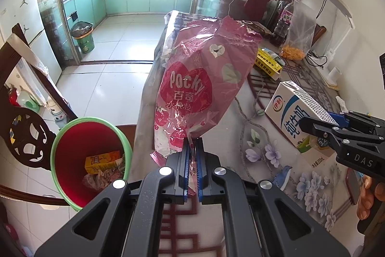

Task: Collect trash
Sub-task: 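Lift the carton and Pocky wrapper and carry them over the red bucket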

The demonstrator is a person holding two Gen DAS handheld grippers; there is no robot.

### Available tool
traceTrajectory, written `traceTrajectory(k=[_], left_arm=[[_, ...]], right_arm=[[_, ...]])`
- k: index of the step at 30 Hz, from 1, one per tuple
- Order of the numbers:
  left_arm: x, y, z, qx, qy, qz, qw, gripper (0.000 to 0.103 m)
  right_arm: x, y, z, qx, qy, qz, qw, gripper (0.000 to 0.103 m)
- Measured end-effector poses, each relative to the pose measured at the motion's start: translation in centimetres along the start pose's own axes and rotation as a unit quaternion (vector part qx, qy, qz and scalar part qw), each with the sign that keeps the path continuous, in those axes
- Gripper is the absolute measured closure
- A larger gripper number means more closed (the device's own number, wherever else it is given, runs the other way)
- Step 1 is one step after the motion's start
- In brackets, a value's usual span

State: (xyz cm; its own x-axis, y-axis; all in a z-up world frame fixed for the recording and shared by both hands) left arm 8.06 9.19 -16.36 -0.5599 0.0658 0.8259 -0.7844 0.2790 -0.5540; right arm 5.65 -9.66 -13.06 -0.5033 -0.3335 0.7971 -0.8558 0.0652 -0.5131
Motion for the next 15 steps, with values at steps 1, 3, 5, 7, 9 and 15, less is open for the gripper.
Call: traceTrajectory(k=[1,3,5,7,9,15], left_arm=[[0.0,0.1,-0.4,0.001,-0.001,0.0,1.0,0.101],[0.0,0.1,-1.3,0.004,-0.002,0.001,1.0,0.101],[-0.1,0.0,-2.4,0.007,-0.005,0.002,1.0,0.101],[-0.2,0.1,-3.4,0.011,-0.008,0.002,0.9999,0.101],[-0.4,0.1,-4.5,0.016,-0.012,0.002,0.9998,0.101],[-1.0,0.3,-7.7,0.034,-0.023,-0.002,0.9992,0.1]], right_arm=[[-0.2,-0.1,-0.4,0.001,0.0,0.0,1.0,0.066],[-0.5,-0.4,-1.1,0.004,-0.001,0.001,1.0,0.066],[-0.9,-0.7,-1.9,0.008,-0.002,0.002,1.0,0.066],[-1.3,-1.0,-2.9,0.013,-0.004,0.003,1.0,0.066],[-1.7,-1.2,-3.8,0.017,-0.007,0.002,1.0,0.066],[-3.6,-1.6,-6.5,0.032,-0.016,-0.008,0.999,0.066]])
Point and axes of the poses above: each gripper's, at about its wrist camera, not at the fingertips, and x roughly against the way its jaws point, z to its right, y to its underside, the point moved 1 cm from there along -x, roughly the way its jaws point, and after that the axes turned 15 degrees about -y, right-handed, at the moved point
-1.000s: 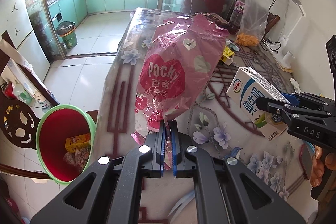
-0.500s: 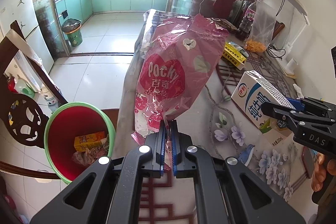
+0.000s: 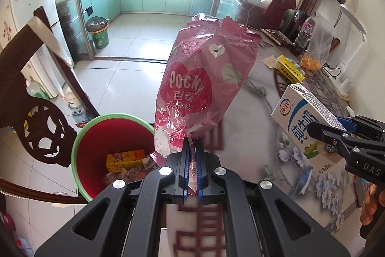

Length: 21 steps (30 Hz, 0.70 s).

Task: Collect trash
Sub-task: 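Lift the carton and Pocky wrapper and carry them over the red bucket, then open both tools to drop the carton and Pocky wrapper into the bucket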

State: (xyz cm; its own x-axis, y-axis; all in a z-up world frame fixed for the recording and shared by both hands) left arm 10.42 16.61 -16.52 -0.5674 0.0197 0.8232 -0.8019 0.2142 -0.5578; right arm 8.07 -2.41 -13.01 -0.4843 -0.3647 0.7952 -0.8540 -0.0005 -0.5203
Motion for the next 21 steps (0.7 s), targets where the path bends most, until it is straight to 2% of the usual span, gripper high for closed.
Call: traceTrajectory(k=[11,14,21], left_arm=[[-1.9,0.8,-5.5,0.038,-0.026,-0.019,0.9988,0.1],[-2.4,1.3,-6.9,0.06,-0.031,-0.029,0.9973,0.1],[-3.8,2.1,-9.3,0.078,-0.046,-0.045,0.9949,0.1]], right_arm=[[-2.9,-1.7,-4.8,0.039,-0.02,-0.018,0.999,0.066],[-3.7,-2.1,-5.9,0.048,-0.026,-0.022,0.998,0.066],[-5.8,-3.3,-7.4,0.052,-0.044,-0.033,0.997,0.066]])
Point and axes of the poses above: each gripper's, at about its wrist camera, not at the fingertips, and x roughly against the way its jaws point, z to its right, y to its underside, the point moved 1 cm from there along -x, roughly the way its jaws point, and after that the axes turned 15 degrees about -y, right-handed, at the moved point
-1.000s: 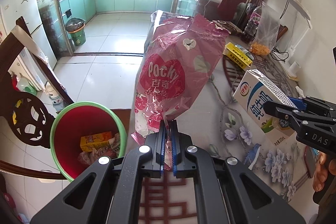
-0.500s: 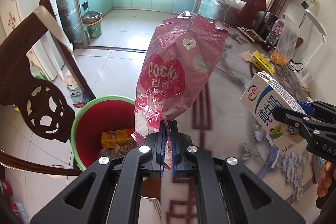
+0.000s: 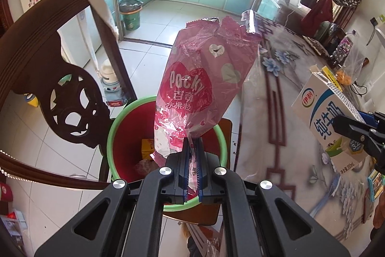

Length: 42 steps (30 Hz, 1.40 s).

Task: Collect trash
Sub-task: 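Open both tools to drop the carton and Pocky wrapper into the bucket, then grasp blue-and-white packet with right tool while left tool grasps yellow box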

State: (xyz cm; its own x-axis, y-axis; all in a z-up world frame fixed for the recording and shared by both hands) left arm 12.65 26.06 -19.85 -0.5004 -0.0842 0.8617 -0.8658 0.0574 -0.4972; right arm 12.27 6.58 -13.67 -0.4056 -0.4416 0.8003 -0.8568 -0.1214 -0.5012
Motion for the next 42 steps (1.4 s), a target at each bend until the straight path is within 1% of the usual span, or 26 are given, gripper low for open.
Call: traceTrajectory(k=[6,11,14,17,24,25,26,27,28,29,31,34,38,40,42], left_arm=[[-2.7,0.7,-1.6,0.01,-0.008,-0.036,0.9993,0.1],[-4.9,1.5,-2.9,0.02,-0.014,-0.068,0.9974,0.1],[-5.6,1.7,-3.6,0.026,-0.02,-0.074,0.9967,0.1],[-6.3,1.5,-4.3,0.03,-0.026,-0.079,0.9961,0.097],[-6.5,1.0,-5.1,0.037,-0.033,-0.078,0.9957,0.097],[-6.5,0.9,-5.2,0.039,-0.033,-0.077,0.9957,0.093],[-6.4,0.8,-5.3,0.043,-0.036,-0.076,0.9955,0.072],[-6.2,0.8,-5.4,0.047,-0.042,-0.071,0.9955,0.047],[-6.0,0.8,-5.6,0.052,-0.048,-0.063,0.9955,0.044],[-5.7,0.7,-5.6,0.052,-0.053,-0.056,0.9956,0.045],[-5.4,0.6,-5.5,0.047,-0.058,-0.053,0.9958,0.045],[-4.8,0.3,-5.0,0.044,-0.056,-0.048,0.9963,0.045],[-3.8,-0.2,-3.4,0.038,-0.038,-0.039,0.9978,0.045],[-3.1,-0.6,-1.6,0.023,-0.024,-0.031,0.999,0.044],[-2.5,-1.0,0.4,0.009,-0.008,-0.024,0.9996,0.044]], right_arm=[[-2.0,-1.2,-1.8,0.021,-0.021,-0.014,0.999,0.066],[-3.9,-1.6,-2.6,0.025,-0.041,-0.033,0.998,0.066],[-4.9,-2.0,-3.2,0.028,-0.049,-0.042,0.998,0.066],[-5.6,-2.6,-4.0,0.039,-0.052,-0.047,0.997,0.066],[-6.6,-3.3,-5.2,0.057,-0.063,-0.054,0.995,0.066],[-6.7,-3.4,-5.3,0.058,-0.067,-0.053,0.995,0.066],[-6.7,-3.5,-5.3,0.059,-0.072,-0.052,0.994,0.062],[-6.7,-3.5,-5.4,0.058,-0.077,-0.052,0.994,0.039],[-6.7,-3.6,-5.4,0.055,-0.079,-0.05,0.994,0.025],[-6.3,-3.6,-5.4,0.054,-0.081,-0.04,0.994,0.025],[-5.9,-3.5,-5.3,0.054,-0.085,-0.035,0.994,0.025],[-5.1,-3.4,-4.7,0.049,-0.077,-0.027,0.995,0.025],[-3.4,-3.0,-2.7,0.026,-0.063,-0.01,0.998,0.025],[-2.2,-2.6,-1.3,0.014,-0.05,-0.001,0.999,0.025],[-0.4,-1.9,1.1,-0.007,-0.029,0.013,0.999,0.025]])
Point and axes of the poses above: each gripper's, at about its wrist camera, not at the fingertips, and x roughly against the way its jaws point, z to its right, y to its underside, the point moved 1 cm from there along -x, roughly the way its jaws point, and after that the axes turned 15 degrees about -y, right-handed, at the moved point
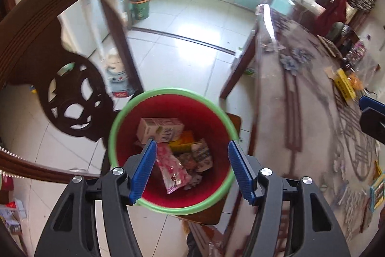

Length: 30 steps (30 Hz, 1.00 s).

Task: Collect trash
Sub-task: 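Grasp blue-and-white packet with right tool while left tool grasps yellow box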

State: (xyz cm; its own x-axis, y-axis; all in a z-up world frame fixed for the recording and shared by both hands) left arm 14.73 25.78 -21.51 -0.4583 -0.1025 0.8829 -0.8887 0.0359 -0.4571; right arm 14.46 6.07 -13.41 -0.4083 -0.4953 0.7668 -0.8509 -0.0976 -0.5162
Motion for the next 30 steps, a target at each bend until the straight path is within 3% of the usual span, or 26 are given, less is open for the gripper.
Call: traceTrajectory(k=[7,13,17,20,24,30], left_arm=[[2.0,-0.9,8.6,-0.052,0.052,0.011,0.9972,0.043],[4.0,-0.5,16.8,-0.08,0.071,0.012,0.9942,0.042],[4.9,0.1,21.6,-0.097,0.067,0.01,0.9929,0.042],[5.5,0.3,25.1,-0.1,0.067,0.006,0.9927,0.042],[5.4,0.3,28.7,-0.097,0.071,-0.013,0.9926,0.042],[4.9,-0.6,33.6,-0.105,0.067,-0.031,0.9918,0.042]], right_arm=[[9.0,3.0,13.0,-0.094,0.113,0.047,0.988,0.025],[15.5,3.3,26.1,-0.123,0.193,0.058,0.972,0.025],[16.5,1.9,34.3,-0.142,0.205,0.047,0.967,0.025],[15.1,0.2,39.5,-0.148,0.2,0.032,0.968,0.025],[12.3,-1.3,43.8,-0.145,0.181,0.015,0.973,0.025],[8.6,-3.4,47.2,-0.138,0.14,0.003,0.981,0.021]])
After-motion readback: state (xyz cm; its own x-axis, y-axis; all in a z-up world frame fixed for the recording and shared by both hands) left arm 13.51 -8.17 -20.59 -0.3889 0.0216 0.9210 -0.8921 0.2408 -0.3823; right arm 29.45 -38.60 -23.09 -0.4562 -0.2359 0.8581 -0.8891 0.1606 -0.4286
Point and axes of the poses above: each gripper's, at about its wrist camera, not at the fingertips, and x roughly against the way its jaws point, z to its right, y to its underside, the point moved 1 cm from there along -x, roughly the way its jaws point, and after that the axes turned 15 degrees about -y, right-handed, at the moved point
